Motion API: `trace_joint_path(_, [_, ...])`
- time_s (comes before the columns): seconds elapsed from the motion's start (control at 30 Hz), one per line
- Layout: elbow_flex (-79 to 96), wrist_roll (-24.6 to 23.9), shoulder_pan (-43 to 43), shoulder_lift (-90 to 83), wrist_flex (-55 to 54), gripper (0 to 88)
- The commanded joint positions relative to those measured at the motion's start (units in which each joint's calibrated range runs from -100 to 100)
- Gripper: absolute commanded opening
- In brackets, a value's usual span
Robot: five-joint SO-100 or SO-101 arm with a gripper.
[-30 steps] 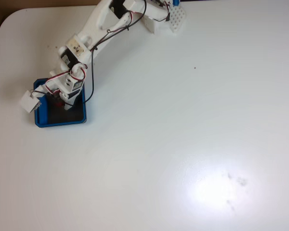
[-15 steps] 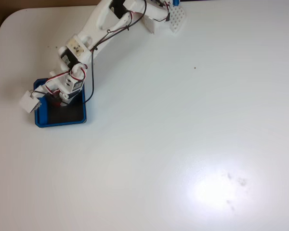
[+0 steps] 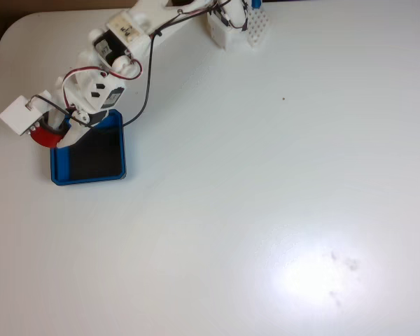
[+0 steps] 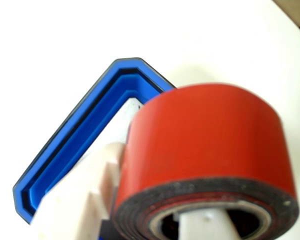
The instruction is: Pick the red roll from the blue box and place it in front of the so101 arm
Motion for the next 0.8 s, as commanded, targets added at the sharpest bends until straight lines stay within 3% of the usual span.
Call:
trace_joint_path(0.0, [1.4,0.5,-2.0,-8.5,3.8,1.0])
trace_joint_path(0.3, [14.1,0.3,-17.6,-30.7,31.0,1.0])
trace_joint_path(0.57, [42.6,0.4,-36.4,-51.6,32.4,1.0])
trace_joint_path(0.77, [59.5,0.3,-50.9,-54.5,32.3,1.0])
